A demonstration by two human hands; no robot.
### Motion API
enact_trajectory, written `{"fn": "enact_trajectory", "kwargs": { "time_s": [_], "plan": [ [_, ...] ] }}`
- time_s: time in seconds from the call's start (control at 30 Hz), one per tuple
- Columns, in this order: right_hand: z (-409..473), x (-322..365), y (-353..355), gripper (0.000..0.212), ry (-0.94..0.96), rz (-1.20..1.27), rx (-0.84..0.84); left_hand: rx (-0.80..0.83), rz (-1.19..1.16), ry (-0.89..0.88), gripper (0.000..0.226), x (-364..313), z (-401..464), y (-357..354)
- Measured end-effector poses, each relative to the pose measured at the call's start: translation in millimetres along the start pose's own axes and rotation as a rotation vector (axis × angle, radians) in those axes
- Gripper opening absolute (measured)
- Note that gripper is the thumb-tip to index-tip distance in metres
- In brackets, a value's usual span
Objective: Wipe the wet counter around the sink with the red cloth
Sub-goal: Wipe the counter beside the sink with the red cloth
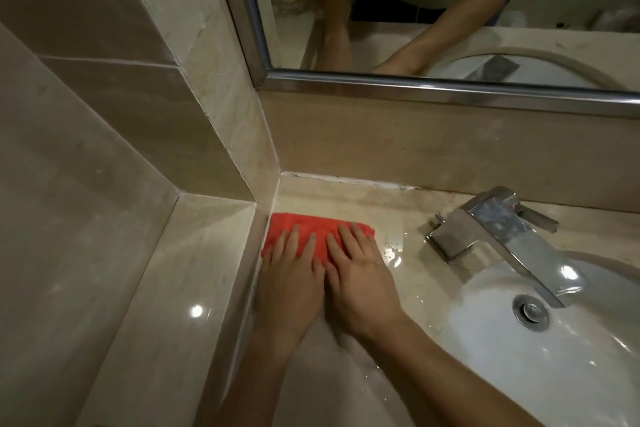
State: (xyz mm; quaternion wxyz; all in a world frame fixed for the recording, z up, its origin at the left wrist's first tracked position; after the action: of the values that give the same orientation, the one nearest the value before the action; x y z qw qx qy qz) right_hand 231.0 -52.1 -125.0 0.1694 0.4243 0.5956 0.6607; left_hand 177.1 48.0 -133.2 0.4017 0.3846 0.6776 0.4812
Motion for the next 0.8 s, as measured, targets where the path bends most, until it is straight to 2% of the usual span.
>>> {"fn": "enact_trajectory", "kwargs": {
  "time_s": [0.1, 0.2, 0.27, 0.4, 0.5, 0.57, 0.7, 0.8],
  "plan": [
    [-8.7, -0.9, -4.6, 0.055, -0.001, -0.006, -0.008, 0.014, 0.036, 0.019, 0.055, -2.9, -4.9, 5.0],
    [6.2, -4.7, -2.3, 0.06, 0.011, 0.028, 0.028, 0.041, 0.143, -0.071, 0.075, 0.6, 20.2, 1.9],
    [21.8, -8.1, -0.7, 0.064, 0.021, 0.005, 0.045, 0.087, 0.17, -0.094, 0.079, 3.9, 39.3, -2.0],
    [68.3, -18.1, 7.2, 0.07, 0.011, -0.019, 0.049, 0.041, 0.007, -0.017, 0.053, 6.1, 80.0, 20.3],
    [84.8, -21.8, 6.7, 0.058, 0.011, -0.027, 0.08, 0.045, 0.009, -0.034, 0.053, 9.9, 93.0, 22.7],
    [78.0, -21.1, 4.9, 0.056, 0.028, -0.03, 0.087, 0.042, 0.038, -0.031, 0.054, 10.0, 81.4, 19.0],
    [38.9, -13.1, 4.5, 0.067, 0.076, -0.011, 0.064, -0.007, -0.019, -0.029, 0.054, 3.1, 30.6, 12.3],
    [-3.7, -3.2, -5.0, 0.061, 0.077, -0.019, 0.091, -0.016, -0.019, -0.012, 0.065, 3.6, -12.7, 4.7]
  ]
}}
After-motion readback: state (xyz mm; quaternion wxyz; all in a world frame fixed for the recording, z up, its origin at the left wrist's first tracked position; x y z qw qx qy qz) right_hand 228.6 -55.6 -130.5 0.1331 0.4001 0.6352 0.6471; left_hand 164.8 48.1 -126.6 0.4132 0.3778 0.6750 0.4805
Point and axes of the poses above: each hand's wrist, its own z-axis towards the middle knuckle, its own y-axis out of the back of the hand, x = y × z, the point moved 7 cm from there along z, towards the middle knuckle, and after that the axes turned 4 degrees about -y, right-handed, at the moved point
